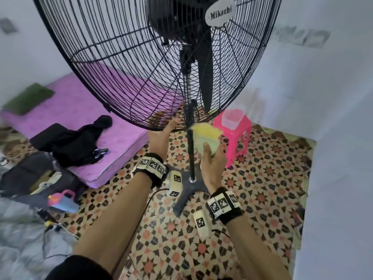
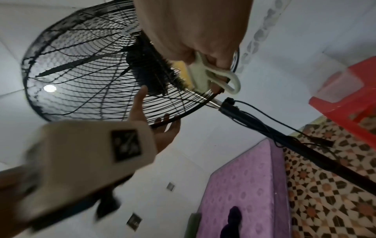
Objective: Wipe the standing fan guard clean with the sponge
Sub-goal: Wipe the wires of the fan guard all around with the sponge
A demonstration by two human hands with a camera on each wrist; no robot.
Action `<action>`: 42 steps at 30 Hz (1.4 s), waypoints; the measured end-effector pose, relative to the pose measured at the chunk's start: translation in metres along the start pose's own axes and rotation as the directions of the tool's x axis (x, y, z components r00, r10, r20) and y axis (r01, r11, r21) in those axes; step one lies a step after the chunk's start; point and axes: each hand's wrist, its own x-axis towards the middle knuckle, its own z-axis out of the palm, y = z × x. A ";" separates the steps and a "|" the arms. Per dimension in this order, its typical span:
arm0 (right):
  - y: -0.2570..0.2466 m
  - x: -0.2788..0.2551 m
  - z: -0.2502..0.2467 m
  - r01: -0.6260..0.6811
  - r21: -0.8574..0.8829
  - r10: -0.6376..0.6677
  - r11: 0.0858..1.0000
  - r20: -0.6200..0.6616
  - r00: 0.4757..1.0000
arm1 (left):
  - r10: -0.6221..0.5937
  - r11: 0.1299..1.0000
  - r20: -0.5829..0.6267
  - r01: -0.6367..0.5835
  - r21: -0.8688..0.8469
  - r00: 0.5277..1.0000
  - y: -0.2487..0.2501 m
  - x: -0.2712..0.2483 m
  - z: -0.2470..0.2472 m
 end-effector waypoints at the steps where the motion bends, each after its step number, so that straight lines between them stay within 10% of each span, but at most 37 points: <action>1: 0.005 0.010 0.000 -0.085 -0.013 0.084 0.996 -0.026 0.996 | 0.005 1.000 -0.009 -0.005 0.009 1.000 -0.003 0.000 0.000; 7: 0.003 0.084 0.009 -0.391 0.023 0.392 0.920 -0.070 0.917 | 0.024 1.000 -0.047 -0.024 -0.005 0.999 -0.008 -0.005 0.002; 14: 0.016 0.047 0.008 0.084 -0.190 -0.016 0.978 0.332 0.943 | 0.018 0.997 -0.038 -0.015 0.081 0.999 -0.015 0.007 0.000; 20: 0.005 0.092 0.002 -0.185 -0.157 0.184 0.970 -0.020 0.983 | -0.009 0.997 -0.095 0.016 0.071 0.995 -0.019 0.009 0.004; 26: 0.005 0.046 0.001 0.161 -0.158 -0.088 0.974 0.389 0.917 | 0.052 0.995 -0.091 -0.044 0.085 0.995 -0.015 0.008 0.007; 31: 0.006 0.093 -0.015 -0.232 -0.113 0.242 0.966 0.087 0.966 | -0.045 0.992 -0.095 0.056 0.111 0.994 -0.020 0.010 0.003; 37: 0.019 0.062 -0.003 0.152 -0.187 -0.032 0.971 0.528 0.849 | -0.052 0.996 -0.106 0.060 0.072 0.993 -0.020 0.003 0.020; 42: 0.018 0.106 -0.041 -0.107 -0.260 0.146 0.960 0.135 0.980 | -0.176 0.982 -0.060 0.171 -0.078 0.983 -0.037 -0.003 0.033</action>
